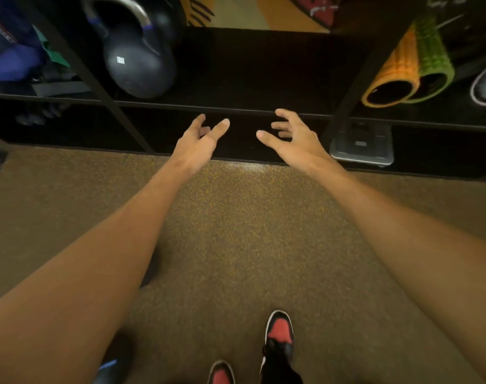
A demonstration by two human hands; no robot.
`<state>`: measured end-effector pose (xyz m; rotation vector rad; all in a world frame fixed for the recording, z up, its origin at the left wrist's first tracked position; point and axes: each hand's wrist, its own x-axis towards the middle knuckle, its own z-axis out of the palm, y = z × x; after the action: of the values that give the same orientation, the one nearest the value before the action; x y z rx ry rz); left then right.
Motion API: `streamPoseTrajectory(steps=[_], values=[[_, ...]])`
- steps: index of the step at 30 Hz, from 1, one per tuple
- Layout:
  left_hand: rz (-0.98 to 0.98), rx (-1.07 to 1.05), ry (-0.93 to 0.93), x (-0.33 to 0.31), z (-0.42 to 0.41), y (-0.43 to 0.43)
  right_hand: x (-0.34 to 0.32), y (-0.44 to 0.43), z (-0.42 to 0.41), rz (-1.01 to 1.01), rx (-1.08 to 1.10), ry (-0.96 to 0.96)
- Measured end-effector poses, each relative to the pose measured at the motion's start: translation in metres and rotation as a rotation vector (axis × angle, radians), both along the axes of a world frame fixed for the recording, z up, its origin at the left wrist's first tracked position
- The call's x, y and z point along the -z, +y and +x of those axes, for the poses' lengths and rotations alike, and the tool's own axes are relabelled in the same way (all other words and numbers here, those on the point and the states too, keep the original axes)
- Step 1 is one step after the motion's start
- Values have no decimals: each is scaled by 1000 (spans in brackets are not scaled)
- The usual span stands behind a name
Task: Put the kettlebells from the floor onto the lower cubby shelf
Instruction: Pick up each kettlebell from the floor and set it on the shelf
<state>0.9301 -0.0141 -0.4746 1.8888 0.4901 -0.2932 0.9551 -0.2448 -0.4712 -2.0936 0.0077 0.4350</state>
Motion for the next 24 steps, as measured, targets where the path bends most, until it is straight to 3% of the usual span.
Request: streamPoseTrajectory(steps=[10, 24], values=[[52, 131, 17, -24, -98, 6, -14, 2, -116, 18, 45, -33], [105, 317, 47, 7, -262, -62, 11, -48, -310, 23, 96, -8]])
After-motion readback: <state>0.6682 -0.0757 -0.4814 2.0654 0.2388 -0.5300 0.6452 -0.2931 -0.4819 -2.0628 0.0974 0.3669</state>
